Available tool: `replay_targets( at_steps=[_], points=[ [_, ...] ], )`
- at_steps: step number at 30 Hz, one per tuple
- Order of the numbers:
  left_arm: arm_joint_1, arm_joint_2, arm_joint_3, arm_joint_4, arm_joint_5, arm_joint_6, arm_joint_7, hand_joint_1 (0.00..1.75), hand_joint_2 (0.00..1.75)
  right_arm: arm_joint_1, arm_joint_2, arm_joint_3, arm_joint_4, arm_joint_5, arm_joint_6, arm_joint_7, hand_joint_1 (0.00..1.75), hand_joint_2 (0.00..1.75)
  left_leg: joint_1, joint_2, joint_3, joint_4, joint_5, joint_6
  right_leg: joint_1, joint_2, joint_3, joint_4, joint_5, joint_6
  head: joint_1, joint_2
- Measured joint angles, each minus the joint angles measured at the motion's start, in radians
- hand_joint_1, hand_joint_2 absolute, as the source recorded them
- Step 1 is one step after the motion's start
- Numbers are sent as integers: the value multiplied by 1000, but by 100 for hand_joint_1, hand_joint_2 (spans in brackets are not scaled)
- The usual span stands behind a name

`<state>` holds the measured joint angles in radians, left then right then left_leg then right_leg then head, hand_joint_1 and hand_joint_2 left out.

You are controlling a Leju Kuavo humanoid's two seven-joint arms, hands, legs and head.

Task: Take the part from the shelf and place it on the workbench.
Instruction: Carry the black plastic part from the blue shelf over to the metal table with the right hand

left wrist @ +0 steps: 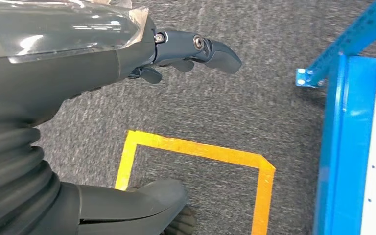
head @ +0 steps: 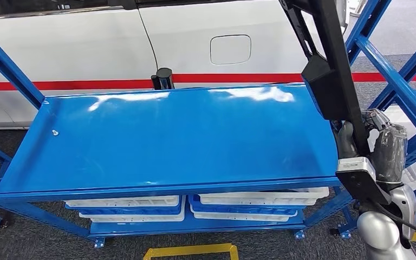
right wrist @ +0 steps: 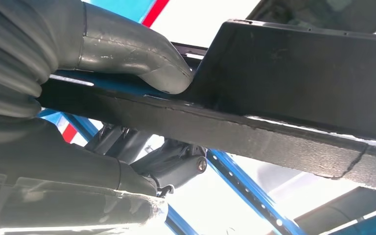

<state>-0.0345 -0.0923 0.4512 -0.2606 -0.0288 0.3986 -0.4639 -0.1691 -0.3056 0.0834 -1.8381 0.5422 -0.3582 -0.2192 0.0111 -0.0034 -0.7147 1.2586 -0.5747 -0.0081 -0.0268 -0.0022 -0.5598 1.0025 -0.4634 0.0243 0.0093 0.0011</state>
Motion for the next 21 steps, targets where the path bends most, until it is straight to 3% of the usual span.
replay_targets(
  at_steps=[1, 2, 4, 6, 7, 10, 12, 14, 16, 17, 18, 20, 21],
  points=[
    [0, 0, 1, 1, 0, 0, 0, 0, 175, -5, 0, 1, 8, 6, 2, 3, 175, 175, 0, 0, -12, 33, -9, 1, 3, 0, -3, 1, 2, -2, 0, 0],
    [1, 0, 2, 2, 1, 0, 0, 0, 175, -9, 0, 2, 15, 10, 3, 6, 175, 175, 0, 0, -2, 24, 2, 3, 4, 0, -5, 1, 3, -4, 0, 0],
    [0, 0, 2, 2, 1, 0, 0, 0, 175, -17, -1, 3, 27, 16, 4, 9, 175, 175, -1, 0, 70, -93, 59, 13, 7, 0, -6, 3, 4, -4, 0, 0],
    [-2, 0, 4, 2, 1, 0, 0, 0, 175, -26, -3, 3, 36, 20, 4, 10, 175, 175, -5, -1, 137, -211, 96, 24, 13, 0, -9, 6, 6, 0, 1, 0],
    [-3, 0, 6, 2, 1, 0, 0, 0, 175, -30, -5, 2, 40, 20, 4, 10, 175, 175, -8, -1, 150, -236, 100, 29, 15, 0, -11, 7, 8, 3, 1, 0],
    [-4, -2, 12, 2, 5, 1, 0, 0, 175, -39, -12, 2, 52, 16, 6, 9, 175, 175, -12, 1, 146, -249, 111, 44, 15, -1, -19, 7, 14, 19, 0, 0],
    [-6, -4, 17, 2, 6, 3, 0, 0, 175, -43, -17, 2, 61, 14, 8, 8, 175, 175, -8, 4, 141, -260, 126, 58, 15, 0, -41, 51, -19, 19, 4, 0],
    [-8, -5, 20, 2, 7, 4, -1, 0, 175, -45, -20, 4, 71, 14, 9, 6, 175, 175, -7, 6, 129, -263, 138, 66, 15, 0, -89, 173, -88, 13, 9, 0],
    [-9, -6, 22, 3, 7, 5, -1, 0, 175, -43, -21, 7, 82, 14, 10, 6, 175, 175, -8, 6, 115, -262, 147, 66, 13, 0, -125, 282, -132, 18, 10, 0],
    [-8, -7, 24, 3, 7, 5, -1, 0, 175, -42, -21, 8, 86, 14, 10, 6, 175, 175, -8, 6, 109, -262, 152, 65, 11, 0, -116, 285, -132, 26, 10, 0],
    [-8, -7, 25, 3, 7, 5, -1, 0, 175, -43, -21, 8, 91, 14, 10, 6, 175, 175, -7, 6, 103, -261, 157, 62, 8, 0, -87, 246, -117, 37, 10, 0],
    [-9, -7, 27, 3, 8, 8, -1, 0, 175, -46, -20, 10, 97, 15, 10, 5, 175, 175, -7, 4, 93, -257, 164, 54, 3, 0, 9, 93, -78, 54, 10, 0],
    [-9, -7, 28, 4, 8, 10, -1, 0, 175, -46, -20, 12, 99, 16, 10, 5, 175, 175, -8, 3, 90, -255, 168, 48, 4, 2, 44, 37, -62, 54, 10, 0]
  ],
)
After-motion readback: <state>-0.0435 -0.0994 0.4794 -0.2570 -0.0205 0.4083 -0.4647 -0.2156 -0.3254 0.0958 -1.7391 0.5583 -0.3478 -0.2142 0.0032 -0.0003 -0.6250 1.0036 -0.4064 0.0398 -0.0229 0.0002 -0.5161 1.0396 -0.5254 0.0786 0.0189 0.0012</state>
